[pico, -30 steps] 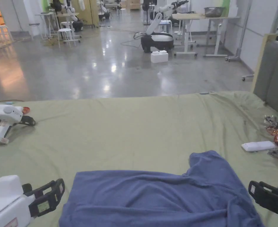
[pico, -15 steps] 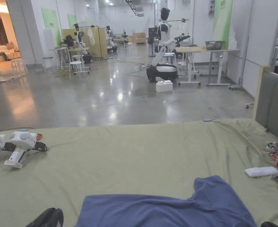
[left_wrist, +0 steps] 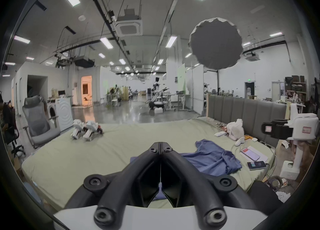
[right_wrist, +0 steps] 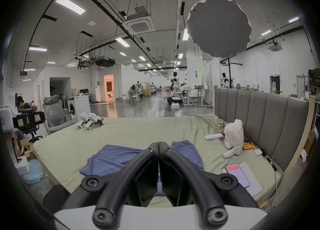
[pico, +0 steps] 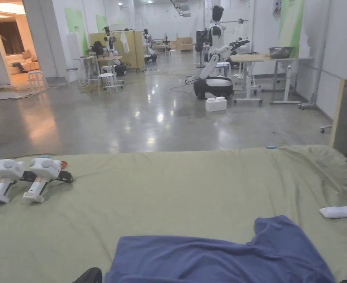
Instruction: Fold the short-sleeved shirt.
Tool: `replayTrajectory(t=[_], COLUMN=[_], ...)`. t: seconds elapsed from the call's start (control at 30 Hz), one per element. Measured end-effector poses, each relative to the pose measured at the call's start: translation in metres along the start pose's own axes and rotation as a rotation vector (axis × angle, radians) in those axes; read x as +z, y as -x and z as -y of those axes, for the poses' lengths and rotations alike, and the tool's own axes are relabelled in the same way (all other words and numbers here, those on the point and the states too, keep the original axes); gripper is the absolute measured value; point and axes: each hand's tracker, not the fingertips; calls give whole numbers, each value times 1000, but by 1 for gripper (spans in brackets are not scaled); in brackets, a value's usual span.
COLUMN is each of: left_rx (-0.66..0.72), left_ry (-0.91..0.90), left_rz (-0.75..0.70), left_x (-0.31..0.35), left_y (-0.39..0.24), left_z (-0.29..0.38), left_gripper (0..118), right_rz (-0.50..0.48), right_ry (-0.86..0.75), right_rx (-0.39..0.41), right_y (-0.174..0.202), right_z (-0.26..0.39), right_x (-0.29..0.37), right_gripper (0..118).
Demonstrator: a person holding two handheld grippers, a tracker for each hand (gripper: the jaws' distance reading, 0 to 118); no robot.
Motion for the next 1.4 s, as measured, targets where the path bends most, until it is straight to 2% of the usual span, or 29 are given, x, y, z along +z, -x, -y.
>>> replayTrajectory(t=[0.03, 0.1, 0.13, 0.23, 0.37, 0.43, 0.5, 0.6, 0.63, 0.77, 0.8, 0.83, 0.9, 0.93, 1.0, 1.03, 1.07, 1.13, 1.17, 1.2, 1.23, 1.27, 1.3, 1.33, 1.37, 1.4], left_rx=[26, 86, 121, 141, 232, 279, 283, 265, 247, 164, 159, 152, 107, 102, 106, 108, 112, 120, 114, 113, 115, 130, 148, 159, 165, 152], left_ry=[51, 143, 214, 417, 617, 651, 685, 695, 686, 707, 713, 719, 737, 742, 746, 745, 746, 742, 742, 747, 747, 747, 745, 740, 733, 719], left_rz=[-32, -74, -63, -100, -120, -139, -132, -135, -128, -153, -158, -156, -148, -148, -148, -156, -150, -155, -152, -149, -147, -145, -145, -140, -129, -96], left_x=[-9, -30, -46, -96, -158, -180, -195, -204, -203, -203, -204, -204, -205, -206, -208, -207, -207, -206, -206, -207, -207, -209, -208, -206, -203, -201], left_y=[8, 27, 40, 66, 89, 98, 97, 89, 85, 80, 79, 78, 78, 77, 78, 77, 77, 76, 76, 76, 77, 81, 82, 84, 87, 89], left_z=[7, 29, 47, 107, 173, 191, 203, 208, 207, 210, 209, 208, 205, 205, 202, 200, 199, 200, 201, 202, 202, 204, 204, 202, 200, 197], left_gripper=[6, 34, 42, 43, 49, 51, 61, 69, 68, 36, 32, 27, 26, 24, 19, 13, 7, 5, 4, 4, 4, 4, 4, 4, 0, 0], right_rz=[1, 0, -2, -8, 21, 29, 52, 76, 82, 93, 91, 99, 120, 132, 165, 175, 197, 251, 286, 286, 264, 293, 281, 278, 314, 296], right_ry=[10, 37, 51, 115, 180, 211, 237, 273, 278, 319, 330, 347, 406, 444, 518, 555, 580, 652, 696, 730, 746, 736, 695, 681, 667, 671], right_rx=[-3, -18, -35, -79, -65, -75, -80, -96, -101, -123, -133, -151, -188, -185, -230, -258, -284, -302, -286, -274, -294, -297, -306, -301, -265, -282], right_y=[-1, -3, -6, -12, -20, -26, -31, -41, -43, -52, -54, -58, -68, -71, -85, -93, -102, -113, -117, -119, -122, -121, -119, -115, -115, -119], right_z=[2, 8, 13, 26, 40, 44, 49, 56, 58, 69, 72, 76, 89, 94, 115, 127, 140, 161, 171, 178, 185, 185, 177, 171, 168, 165], right_x=[-1, -4, -5, -11, -10, -8, -7, -7, -7, -19, -23, -31, -56, -72, -108, -129, -148, -183, -198, -207, -213, -212, -203, -196, -194, -192], right_gripper=[0, 0, 0, 0, 0, 0, 0, 0, 0, 0, 0, 0, 1, 4, 56, 76, 79, 79, 78, 69, 57, 52, 39, 17, 7, 7])
